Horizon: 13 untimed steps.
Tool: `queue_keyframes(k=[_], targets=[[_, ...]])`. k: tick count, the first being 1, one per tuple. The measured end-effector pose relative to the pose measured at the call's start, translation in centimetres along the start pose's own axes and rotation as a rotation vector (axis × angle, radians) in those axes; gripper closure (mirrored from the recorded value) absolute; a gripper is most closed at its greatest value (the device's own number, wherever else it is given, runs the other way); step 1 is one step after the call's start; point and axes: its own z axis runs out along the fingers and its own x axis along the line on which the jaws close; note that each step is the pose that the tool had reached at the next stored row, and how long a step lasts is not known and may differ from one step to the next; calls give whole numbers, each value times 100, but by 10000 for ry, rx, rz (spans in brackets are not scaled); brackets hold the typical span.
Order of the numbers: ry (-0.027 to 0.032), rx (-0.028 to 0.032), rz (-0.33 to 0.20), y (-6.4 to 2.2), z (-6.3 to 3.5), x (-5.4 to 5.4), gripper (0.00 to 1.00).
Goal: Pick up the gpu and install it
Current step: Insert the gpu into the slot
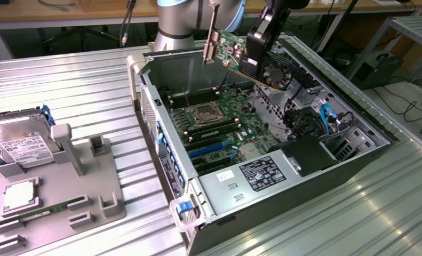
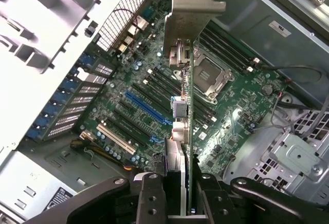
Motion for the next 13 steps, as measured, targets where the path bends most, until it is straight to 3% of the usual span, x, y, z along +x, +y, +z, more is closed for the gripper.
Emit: queue_keyframes(k=[13], targets=[[11,-2,-311,0,0,0,72]])
